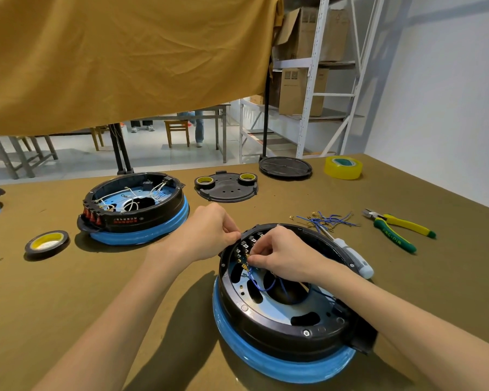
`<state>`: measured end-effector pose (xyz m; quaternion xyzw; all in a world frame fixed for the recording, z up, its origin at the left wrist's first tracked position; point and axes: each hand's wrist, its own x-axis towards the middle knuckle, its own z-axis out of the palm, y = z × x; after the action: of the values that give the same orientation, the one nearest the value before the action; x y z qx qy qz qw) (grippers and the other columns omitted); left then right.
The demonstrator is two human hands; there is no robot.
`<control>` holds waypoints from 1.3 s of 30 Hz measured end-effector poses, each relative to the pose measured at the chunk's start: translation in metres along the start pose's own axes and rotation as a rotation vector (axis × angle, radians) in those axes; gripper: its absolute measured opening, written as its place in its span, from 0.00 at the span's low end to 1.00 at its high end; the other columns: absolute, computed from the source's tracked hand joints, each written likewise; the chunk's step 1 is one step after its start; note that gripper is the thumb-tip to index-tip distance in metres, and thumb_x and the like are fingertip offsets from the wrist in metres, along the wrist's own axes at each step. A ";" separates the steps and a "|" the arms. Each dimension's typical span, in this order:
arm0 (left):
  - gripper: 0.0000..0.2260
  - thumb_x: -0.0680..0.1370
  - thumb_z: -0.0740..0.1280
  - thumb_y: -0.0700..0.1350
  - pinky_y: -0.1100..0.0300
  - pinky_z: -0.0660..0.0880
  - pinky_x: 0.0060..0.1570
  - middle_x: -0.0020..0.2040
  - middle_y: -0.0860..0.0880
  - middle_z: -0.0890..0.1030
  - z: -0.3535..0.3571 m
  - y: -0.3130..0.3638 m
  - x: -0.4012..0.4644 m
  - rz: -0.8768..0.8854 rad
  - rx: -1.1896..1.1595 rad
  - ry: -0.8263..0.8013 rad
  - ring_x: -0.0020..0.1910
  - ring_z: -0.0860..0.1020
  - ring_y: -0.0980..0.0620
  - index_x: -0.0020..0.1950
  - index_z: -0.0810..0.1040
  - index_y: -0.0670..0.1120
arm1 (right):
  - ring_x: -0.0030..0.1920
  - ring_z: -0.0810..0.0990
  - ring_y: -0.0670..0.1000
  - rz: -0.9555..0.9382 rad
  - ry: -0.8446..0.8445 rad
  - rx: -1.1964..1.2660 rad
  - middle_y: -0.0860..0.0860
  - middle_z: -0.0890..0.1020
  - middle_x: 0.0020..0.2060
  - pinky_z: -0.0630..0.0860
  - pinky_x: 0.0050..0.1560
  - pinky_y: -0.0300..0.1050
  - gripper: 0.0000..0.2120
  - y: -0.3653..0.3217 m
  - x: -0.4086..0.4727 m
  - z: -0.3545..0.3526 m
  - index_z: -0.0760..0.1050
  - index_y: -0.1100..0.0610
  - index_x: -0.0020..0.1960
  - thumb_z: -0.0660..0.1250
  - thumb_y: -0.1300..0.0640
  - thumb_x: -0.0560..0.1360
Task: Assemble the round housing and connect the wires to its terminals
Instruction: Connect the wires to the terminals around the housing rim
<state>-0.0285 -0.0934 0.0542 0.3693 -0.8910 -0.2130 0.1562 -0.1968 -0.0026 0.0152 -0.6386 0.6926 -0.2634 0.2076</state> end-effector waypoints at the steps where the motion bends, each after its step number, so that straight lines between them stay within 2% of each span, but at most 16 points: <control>1: 0.09 0.82 0.69 0.46 0.69 0.76 0.40 0.55 0.50 0.86 0.000 0.000 0.000 0.001 0.002 0.002 0.49 0.82 0.57 0.58 0.87 0.47 | 0.36 0.78 0.45 -0.002 -0.008 0.003 0.51 0.86 0.38 0.75 0.41 0.41 0.08 0.000 0.000 0.000 0.87 0.57 0.47 0.73 0.53 0.78; 8: 0.09 0.82 0.69 0.46 0.66 0.78 0.43 0.55 0.50 0.87 0.000 0.000 -0.001 0.006 -0.002 0.000 0.48 0.82 0.57 0.58 0.87 0.47 | 0.34 0.78 0.42 0.007 0.018 -0.008 0.47 0.84 0.35 0.73 0.37 0.37 0.08 0.001 0.001 0.002 0.87 0.56 0.46 0.73 0.52 0.77; 11: 0.09 0.82 0.69 0.46 0.63 0.80 0.47 0.55 0.50 0.87 -0.001 0.000 -0.001 0.006 -0.005 -0.004 0.49 0.83 0.57 0.58 0.87 0.47 | 0.36 0.82 0.45 0.005 0.078 -0.013 0.48 0.86 0.35 0.79 0.40 0.41 0.07 0.002 0.000 0.002 0.87 0.55 0.44 0.75 0.51 0.76; 15: 0.09 0.82 0.69 0.47 0.61 0.81 0.48 0.55 0.50 0.86 -0.002 -0.001 0.000 -0.003 -0.007 -0.007 0.49 0.83 0.57 0.58 0.87 0.48 | 0.37 0.83 0.44 -0.004 0.160 -0.012 0.47 0.86 0.35 0.80 0.40 0.40 0.06 0.002 -0.002 0.003 0.88 0.54 0.44 0.76 0.51 0.74; 21: 0.09 0.82 0.69 0.47 0.61 0.81 0.49 0.55 0.50 0.87 -0.001 -0.001 -0.001 -0.009 -0.015 -0.003 0.49 0.83 0.56 0.57 0.87 0.48 | 0.33 0.79 0.42 0.009 0.140 -0.064 0.47 0.85 0.33 0.73 0.35 0.35 0.06 0.000 -0.004 0.004 0.87 0.53 0.42 0.76 0.52 0.75; 26: 0.08 0.82 0.70 0.47 0.63 0.80 0.47 0.55 0.50 0.87 0.000 -0.001 0.000 -0.015 -0.024 -0.003 0.48 0.82 0.57 0.58 0.87 0.48 | 0.38 0.83 0.44 -0.008 0.138 -0.072 0.48 0.86 0.36 0.81 0.42 0.41 0.06 -0.001 -0.005 0.002 0.88 0.54 0.44 0.76 0.52 0.75; 30: 0.08 0.82 0.70 0.47 0.64 0.79 0.46 0.54 0.50 0.87 0.000 -0.003 0.001 -0.015 -0.023 0.001 0.48 0.82 0.58 0.57 0.87 0.48 | 0.37 0.83 0.43 -0.005 0.137 -0.062 0.47 0.86 0.35 0.80 0.41 0.38 0.06 0.000 -0.005 0.002 0.88 0.54 0.44 0.76 0.52 0.75; 34: 0.08 0.82 0.70 0.47 0.64 0.79 0.46 0.55 0.50 0.86 0.001 -0.002 0.001 -0.009 -0.020 0.006 0.48 0.82 0.57 0.58 0.87 0.48 | 0.38 0.83 0.43 0.003 0.128 -0.058 0.47 0.86 0.35 0.80 0.41 0.39 0.06 -0.001 -0.004 0.002 0.88 0.54 0.44 0.76 0.51 0.75; 39: 0.08 0.82 0.70 0.47 0.59 0.82 0.50 0.54 0.50 0.87 0.000 -0.001 0.000 -0.019 -0.029 -0.004 0.49 0.83 0.56 0.57 0.87 0.48 | 0.37 0.83 0.43 0.022 0.117 -0.053 0.47 0.86 0.35 0.79 0.41 0.39 0.07 -0.002 -0.005 0.002 0.88 0.54 0.44 0.76 0.51 0.75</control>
<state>-0.0276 -0.0937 0.0538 0.3750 -0.8846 -0.2281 0.1576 -0.1935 0.0021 0.0148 -0.6197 0.7173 -0.2795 0.1529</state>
